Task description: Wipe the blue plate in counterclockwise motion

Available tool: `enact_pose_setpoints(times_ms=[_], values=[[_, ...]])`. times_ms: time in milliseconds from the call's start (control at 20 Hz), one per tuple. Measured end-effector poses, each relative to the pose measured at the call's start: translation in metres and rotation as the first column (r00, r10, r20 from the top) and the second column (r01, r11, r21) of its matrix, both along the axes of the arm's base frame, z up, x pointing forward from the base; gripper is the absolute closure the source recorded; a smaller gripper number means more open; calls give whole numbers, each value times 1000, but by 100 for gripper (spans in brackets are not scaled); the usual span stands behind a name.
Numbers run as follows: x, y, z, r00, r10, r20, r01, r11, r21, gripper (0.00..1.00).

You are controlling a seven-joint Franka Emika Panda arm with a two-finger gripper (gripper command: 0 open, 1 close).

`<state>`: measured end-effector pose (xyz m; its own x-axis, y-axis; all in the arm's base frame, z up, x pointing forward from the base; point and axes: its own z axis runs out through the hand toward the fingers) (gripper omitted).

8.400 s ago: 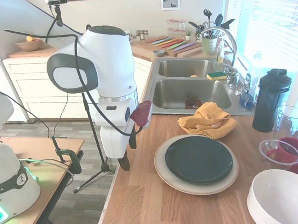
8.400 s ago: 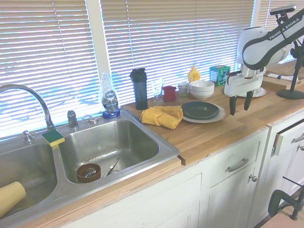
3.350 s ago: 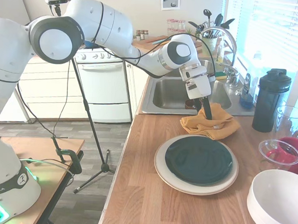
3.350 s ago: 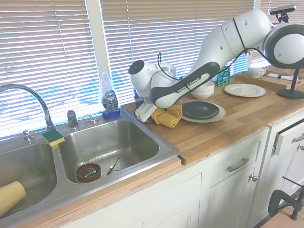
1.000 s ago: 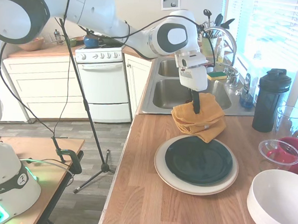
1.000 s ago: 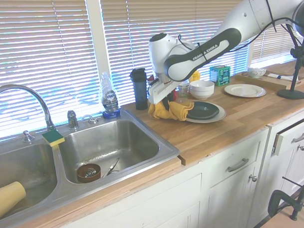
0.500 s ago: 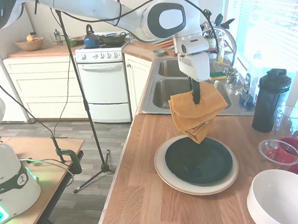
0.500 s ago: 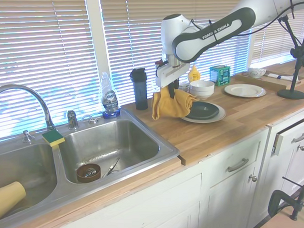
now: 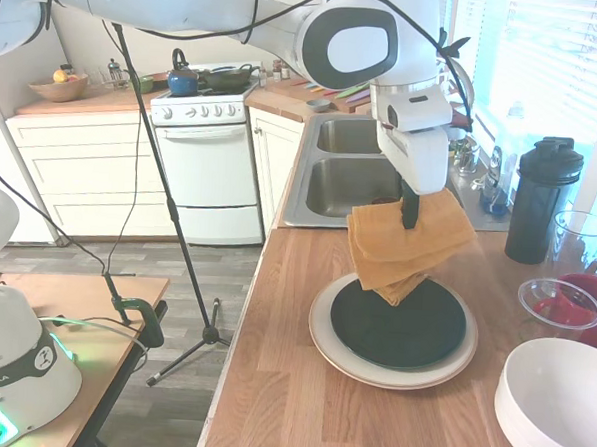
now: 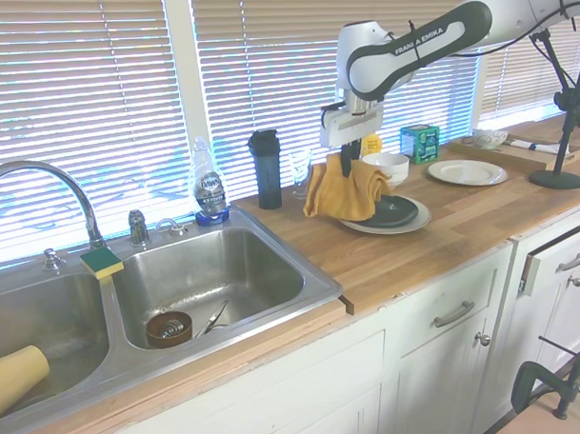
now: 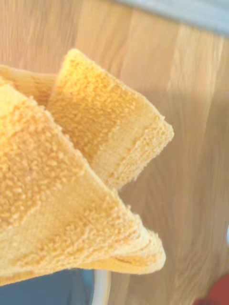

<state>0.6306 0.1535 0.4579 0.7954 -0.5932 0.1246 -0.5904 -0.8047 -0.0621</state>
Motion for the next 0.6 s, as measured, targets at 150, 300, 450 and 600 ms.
enact_pose_setpoints(times_ms=[150,300,450,600], values=[[8,-22,-2,1000,-26,-15,27,999,20,100],[19,-43,-5,998,-55,-30,56,998,35,100],[32,-70,-8,995,-88,-46,90,995,51,100],[44,-98,-13,991,-119,-56,123,990,66,100]])
